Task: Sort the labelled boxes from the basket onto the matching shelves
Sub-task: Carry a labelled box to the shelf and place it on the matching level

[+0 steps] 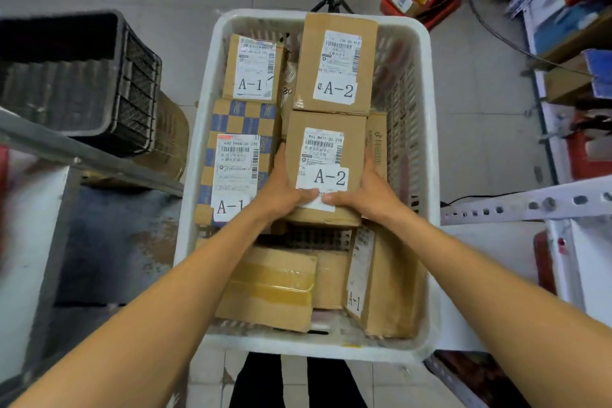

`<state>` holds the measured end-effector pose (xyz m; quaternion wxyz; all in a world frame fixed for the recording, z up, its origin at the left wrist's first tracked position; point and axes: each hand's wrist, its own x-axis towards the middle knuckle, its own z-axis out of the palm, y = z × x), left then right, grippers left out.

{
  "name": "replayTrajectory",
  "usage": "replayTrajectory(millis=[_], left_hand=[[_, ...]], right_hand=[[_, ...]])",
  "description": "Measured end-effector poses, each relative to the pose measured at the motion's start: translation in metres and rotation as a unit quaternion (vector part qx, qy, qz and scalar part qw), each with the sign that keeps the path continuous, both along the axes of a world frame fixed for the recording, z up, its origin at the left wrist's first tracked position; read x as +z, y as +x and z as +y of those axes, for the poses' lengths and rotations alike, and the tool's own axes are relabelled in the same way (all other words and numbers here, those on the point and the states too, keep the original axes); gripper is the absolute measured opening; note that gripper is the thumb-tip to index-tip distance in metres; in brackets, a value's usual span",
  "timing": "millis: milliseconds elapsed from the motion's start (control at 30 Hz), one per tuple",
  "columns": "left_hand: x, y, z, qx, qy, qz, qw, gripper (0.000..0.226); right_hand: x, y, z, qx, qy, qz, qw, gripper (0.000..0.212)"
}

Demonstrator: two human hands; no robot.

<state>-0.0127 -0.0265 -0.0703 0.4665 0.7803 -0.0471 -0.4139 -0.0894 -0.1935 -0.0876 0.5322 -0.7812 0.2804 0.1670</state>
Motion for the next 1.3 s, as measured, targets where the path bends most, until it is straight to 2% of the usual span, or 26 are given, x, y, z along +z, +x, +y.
replayTrajectory(millis=[200, 300, 467, 633, 733, 833, 967, 1100, 1300], left_hand=[[0.003, -0.001, 0.003, -0.006, -0.007, 0.046, 0.999, 0.118], [0.011, -0.008, 0.006, 0.0, -0.004, 0.042, 0.999, 0.115], [0.036, -0.02, 0.015, 0.039, -0.002, 0.032, 0.999, 0.122], [0.081, -0.004, 0.028, 0.059, -0.028, 0.021, 0.998, 0.114], [0.114, 0.006, 0.036, 0.038, -0.061, 0.0, 0.997, 0.127], [0.146, 0.009, 0.045, 0.007, -0.124, 0.012, 0.992, 0.122], [0.175, 0.01, 0.061, -0.025, -0.175, 0.01, 0.984, 0.131], [0.2, 0.009, 0.081, -0.038, -0.202, -0.025, 0.978, 0.121], [0.227, -0.035, 0.11, -0.065, -0.226, -0.044, 0.971, 0.121]], right_hand=[[0.005, 0.0, 0.005, -0.062, 0.097, -0.035, 0.993, 0.119], [0.011, -0.007, 0.006, -0.078, 0.117, -0.029, 0.99, 0.109], [0.04, -0.013, 0.011, -0.091, 0.128, -0.02, 0.987, 0.106], [0.091, -0.008, 0.025, -0.096, 0.147, -0.069, 0.982, 0.099], [0.121, -0.01, 0.041, -0.121, 0.128, -0.114, 0.978, 0.105], [0.158, -0.014, 0.056, -0.14, 0.104, -0.166, 0.97, 0.104], [0.21, -0.021, 0.086, -0.159, 0.062, -0.258, 0.951, 0.107], [0.246, -0.031, 0.118, -0.171, 0.009, -0.327, 0.929, 0.101], [0.27, -0.085, 0.148, -0.15, -0.003, -0.323, 0.934, 0.124]])
